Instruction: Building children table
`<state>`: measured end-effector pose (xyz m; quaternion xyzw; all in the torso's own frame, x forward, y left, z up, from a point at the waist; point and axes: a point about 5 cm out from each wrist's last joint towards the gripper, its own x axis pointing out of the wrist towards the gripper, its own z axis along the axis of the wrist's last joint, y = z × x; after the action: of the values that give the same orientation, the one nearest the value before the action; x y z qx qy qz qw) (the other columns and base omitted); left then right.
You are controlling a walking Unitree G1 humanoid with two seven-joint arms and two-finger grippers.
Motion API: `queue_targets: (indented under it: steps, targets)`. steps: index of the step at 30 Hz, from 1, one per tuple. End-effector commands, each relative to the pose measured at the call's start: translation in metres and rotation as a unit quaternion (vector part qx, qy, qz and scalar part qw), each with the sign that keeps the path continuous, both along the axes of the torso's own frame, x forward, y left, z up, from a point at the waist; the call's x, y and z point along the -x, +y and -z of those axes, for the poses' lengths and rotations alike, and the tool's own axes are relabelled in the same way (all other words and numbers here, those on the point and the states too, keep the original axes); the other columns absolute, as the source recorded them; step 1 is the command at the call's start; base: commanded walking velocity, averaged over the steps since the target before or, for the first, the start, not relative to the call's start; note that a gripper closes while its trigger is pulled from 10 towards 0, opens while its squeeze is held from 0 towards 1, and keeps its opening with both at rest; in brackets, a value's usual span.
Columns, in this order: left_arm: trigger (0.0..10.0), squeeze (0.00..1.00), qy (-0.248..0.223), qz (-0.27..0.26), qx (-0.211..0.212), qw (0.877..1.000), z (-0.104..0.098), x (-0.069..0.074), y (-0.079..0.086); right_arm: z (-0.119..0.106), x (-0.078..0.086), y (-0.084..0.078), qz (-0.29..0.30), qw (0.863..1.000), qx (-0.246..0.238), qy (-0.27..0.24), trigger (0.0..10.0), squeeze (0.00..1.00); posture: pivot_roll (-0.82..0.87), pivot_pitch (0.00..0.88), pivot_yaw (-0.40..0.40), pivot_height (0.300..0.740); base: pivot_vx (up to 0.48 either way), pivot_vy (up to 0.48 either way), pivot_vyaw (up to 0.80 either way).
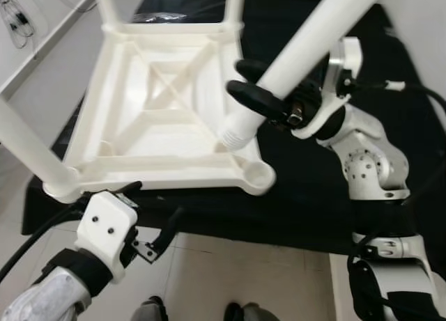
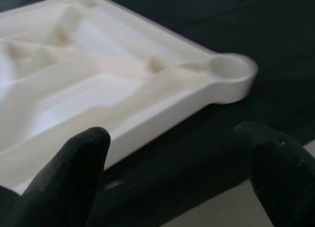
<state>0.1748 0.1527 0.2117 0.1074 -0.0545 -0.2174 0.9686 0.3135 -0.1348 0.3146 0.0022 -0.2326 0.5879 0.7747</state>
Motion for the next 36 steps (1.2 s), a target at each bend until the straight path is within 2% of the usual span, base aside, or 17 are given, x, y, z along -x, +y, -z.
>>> queue_targets:
  steps: [1, 3, 6, 10, 14, 20, 24, 30, 36]
  targets:
    - [10.0, 0.00, 0.005, -0.020, -0.010, 1.000, 0.005, -0.001, 0.004, 0.003, 0.006, 0.004, -0.007, 1.000, 0.023, -0.013, 10.0, 0.00, 0.06, 0.235, -0.063, 0.740, 0.000, 0.000, 0.00]
    - [10.0, 0.00, 0.005, -0.024, -0.009, 1.000, 0.005, -0.002, 0.005, 0.005, 0.007, 0.005, -0.005, 0.999, 0.030, -0.011, 10.0, 0.00, 0.06, 0.232, -0.064, 0.740, 0.000, 0.000, 0.00]
    - [10.0, 0.00, 0.009, -0.050, -0.019, 0.999, 0.006, 0.001, 0.010, 0.018, 0.013, 0.015, -0.009, 0.996, 0.083, -0.011, 10.0, 0.00, 0.06, 0.227, -0.066, 0.740, 0.000, 0.000, 0.00]
    - [10.0, 0.00, 0.018, -0.049, -0.017, 0.998, 0.009, 0.004, 0.009, 0.024, 0.016, 0.021, -0.016, 0.995, 0.096, -0.008, 10.0, 0.00, 0.06, 0.227, -0.065, 0.740, 0.000, 0.000, 0.00]
    - [10.0, 0.00, 0.045, -0.048, -0.026, 0.998, 0.018, 0.011, 0.006, 0.037, 0.019, 0.038, -0.024, 0.992, 0.120, 0.000, 10.0, 0.00, 0.06, 0.231, -0.071, 0.740, 0.000, 0.000, 0.00]
    - [10.0, 0.00, 0.041, -0.058, -0.017, 0.997, 0.018, 0.011, 0.006, 0.041, 0.013, 0.046, -0.010, 0.993, 0.113, 0.013, 10.0, 0.00, 0.06, 0.239, -0.078, 0.740, 0.000, 0.480, 0.00]
    - [10.0, 0.00, 0.027, -0.057, -0.033, 0.997, 0.016, 0.013, 0.005, 0.039, 0.011, 0.048, 0.001, 0.995, 0.101, 0.016, 10.0, 0.00, 0.06, 0.246, -0.081, 0.740, 0.000, 0.379, 0.00]
    - [10.0, 0.00, 0.051, -0.028, -0.030, 0.998, 0.020, 0.024, 0.000, 0.032, 0.005, 0.048, 0.010, 0.997, 0.067, 0.027, 10.0, 0.00, 0.06, 0.252, -0.080, 0.740, 0.000, 0.000, 0.00]
    - [10.0, 0.00, 0.051, -0.020, -0.030, 0.998, 0.020, 0.025, -0.002, 0.033, 0.001, 0.048, 0.008, 0.998, 0.056, 0.036, 10.0, 0.00, 0.07, 0.262, -0.075, 0.740, 0.000, 0.000, 0.00]
